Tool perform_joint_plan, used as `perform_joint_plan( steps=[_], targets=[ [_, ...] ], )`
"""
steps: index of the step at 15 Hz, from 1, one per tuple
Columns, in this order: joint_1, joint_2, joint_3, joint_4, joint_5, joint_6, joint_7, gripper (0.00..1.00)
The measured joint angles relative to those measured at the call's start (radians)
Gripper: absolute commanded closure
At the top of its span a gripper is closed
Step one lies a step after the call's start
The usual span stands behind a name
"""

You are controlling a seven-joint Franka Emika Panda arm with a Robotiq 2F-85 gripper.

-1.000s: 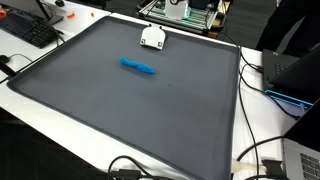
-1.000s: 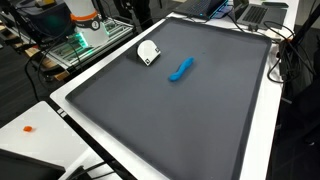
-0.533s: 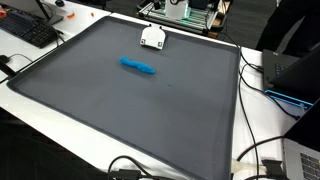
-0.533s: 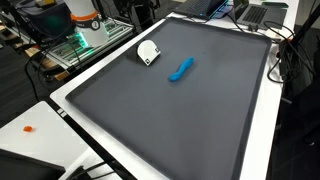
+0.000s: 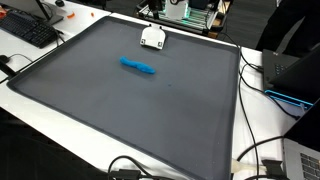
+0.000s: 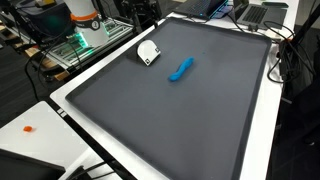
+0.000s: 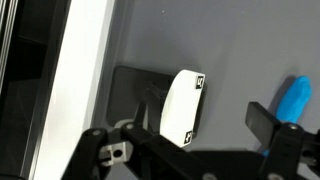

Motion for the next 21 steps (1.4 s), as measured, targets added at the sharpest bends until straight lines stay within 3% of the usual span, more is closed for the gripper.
perform_joint_plan(
  steps=[11,21],
  targets=[
    [0.018,0.162,0.003,0.002,-0.005,0.117,0.027,0.00],
    [0.026,0.269,0.003,0.004,-0.078,0.284,0.028,0.00]
  ],
)
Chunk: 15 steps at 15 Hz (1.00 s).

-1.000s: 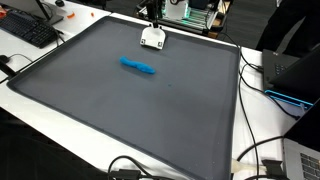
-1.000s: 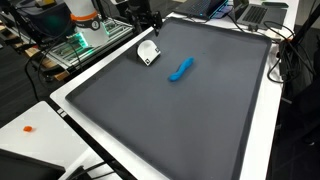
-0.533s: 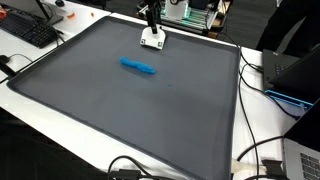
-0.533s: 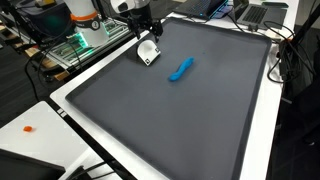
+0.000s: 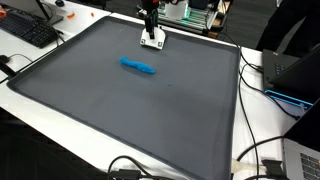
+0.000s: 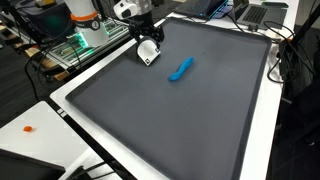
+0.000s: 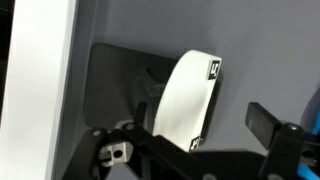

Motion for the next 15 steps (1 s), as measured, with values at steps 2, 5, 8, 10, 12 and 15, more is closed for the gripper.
perform_joint_plan(
  steps=[2,5,8,10,12,15],
  targets=[
    [0.001,0.010,0.000,0.000,-0.006,0.016,0.004,0.01],
    [0.005,0.022,0.000,0.001,-0.014,0.039,0.026,0.29],
    [0.006,0.031,-0.001,0.001,-0.022,0.056,0.051,0.55],
    [0.008,0.034,-0.001,0.001,-0.027,0.069,0.070,0.71],
    [0.008,0.038,-0.001,0.002,-0.027,0.082,0.084,0.86],
    [0.008,0.045,-0.002,0.002,-0.027,0.095,0.105,1.00]
  ],
)
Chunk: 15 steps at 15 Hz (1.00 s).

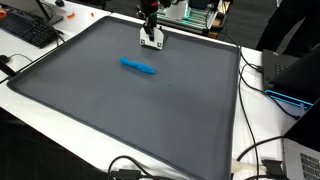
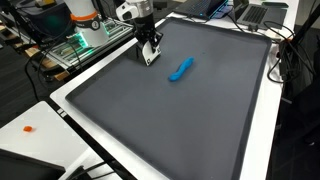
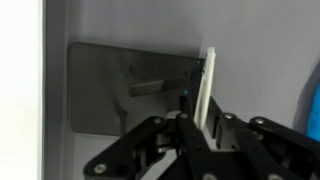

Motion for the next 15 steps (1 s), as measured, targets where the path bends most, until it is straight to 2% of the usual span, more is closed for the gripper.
perform_joint_plan(
  steps=[12,15],
  targets=[
    [0.001,-0.017,-0.002,0.005,-0.004,0.013,0.087,0.99],
    [0.001,-0.060,-0.001,0.005,-0.067,0.002,0.100,0.99]
  ],
)
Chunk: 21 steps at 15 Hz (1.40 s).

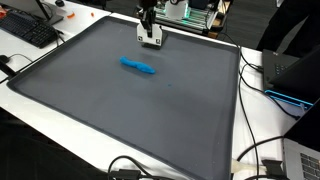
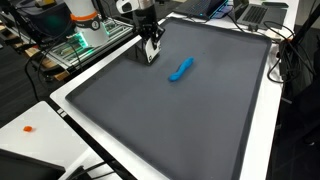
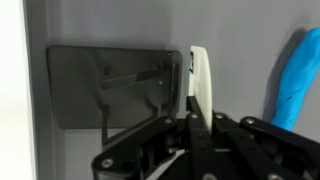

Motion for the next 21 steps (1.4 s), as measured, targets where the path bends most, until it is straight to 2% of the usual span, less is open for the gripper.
perform_joint_plan(
  steps=[3,6,11,20,21],
  targets=[
    [0.002,-0.055,0.008,0.015,-0.075,-0.060,-0.014,0.99],
    [0.022,-0.085,0.020,0.070,-0.103,-0.133,-0.111,0.99],
    [0.060,-0.065,0.031,0.199,-0.104,-0.229,-0.333,0.99],
    [0.078,0.077,0.032,0.388,-0.106,-0.326,-0.799,0.99],
    [0.080,0.090,0.032,0.402,-0.108,-0.332,-0.849,0.96]
  ],
)
